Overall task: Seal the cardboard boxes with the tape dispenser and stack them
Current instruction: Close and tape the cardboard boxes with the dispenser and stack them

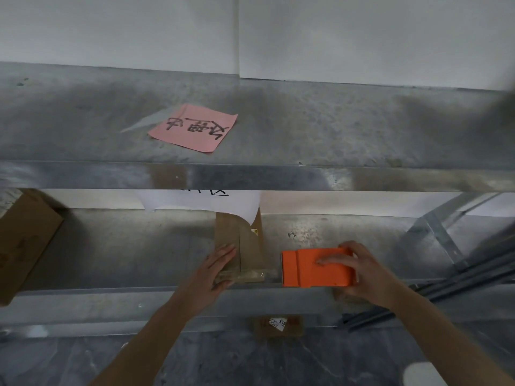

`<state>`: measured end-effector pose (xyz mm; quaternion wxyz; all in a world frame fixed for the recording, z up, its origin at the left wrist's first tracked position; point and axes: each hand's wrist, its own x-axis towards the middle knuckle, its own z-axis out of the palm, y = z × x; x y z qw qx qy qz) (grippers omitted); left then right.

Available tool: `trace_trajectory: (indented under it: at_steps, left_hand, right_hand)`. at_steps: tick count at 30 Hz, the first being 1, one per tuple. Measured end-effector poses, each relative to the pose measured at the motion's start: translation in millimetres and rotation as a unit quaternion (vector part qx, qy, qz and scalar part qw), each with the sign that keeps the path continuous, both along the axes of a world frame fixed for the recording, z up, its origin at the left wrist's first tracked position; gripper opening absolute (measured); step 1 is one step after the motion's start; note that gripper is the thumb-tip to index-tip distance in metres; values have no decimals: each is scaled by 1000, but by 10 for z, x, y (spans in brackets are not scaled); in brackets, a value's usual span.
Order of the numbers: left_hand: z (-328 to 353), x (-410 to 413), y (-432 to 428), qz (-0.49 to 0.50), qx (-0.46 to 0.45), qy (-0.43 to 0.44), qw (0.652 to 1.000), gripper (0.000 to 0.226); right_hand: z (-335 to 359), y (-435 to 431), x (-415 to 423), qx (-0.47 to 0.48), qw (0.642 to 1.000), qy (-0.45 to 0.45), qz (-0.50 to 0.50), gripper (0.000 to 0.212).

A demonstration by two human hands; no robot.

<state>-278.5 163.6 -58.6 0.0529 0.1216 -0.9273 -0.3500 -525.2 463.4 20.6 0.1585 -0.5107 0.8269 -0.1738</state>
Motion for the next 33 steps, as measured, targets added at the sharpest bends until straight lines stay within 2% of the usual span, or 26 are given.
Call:
trace_trajectory:
  at_steps: [8,14,20,25,27,29,33]
  left_hand:
    - [21,-8,-19,-8,-50,-9,999,72]
    - [-34,12,15,7,13,10,1000,74]
    - [2,-4,-25,-5,6,-21,1000,77]
    - [96,-11,-13,-3,65,-60,996,76]
    - [126,-13,-3,12,92,-53,994,77]
    - [141,-26,24,42,109,-31,993,87]
    - [121,-43,93,76,64,9,995,95]
  right_hand:
    - [-89,71,-154,30,999,-13,-22,85]
    - [-120,-112,-80,51,998,-35,-12,82]
    - [-228,-449,9,64,998,-21,5,80]
    - [-231,-701,25,104,994,11,14,72]
    - [-215,-728,22,107,994,2,6,63]
    - [-208,-740,32,112,994,1,6,58]
    - [-181,-754,95,134,991,16,-2,58]
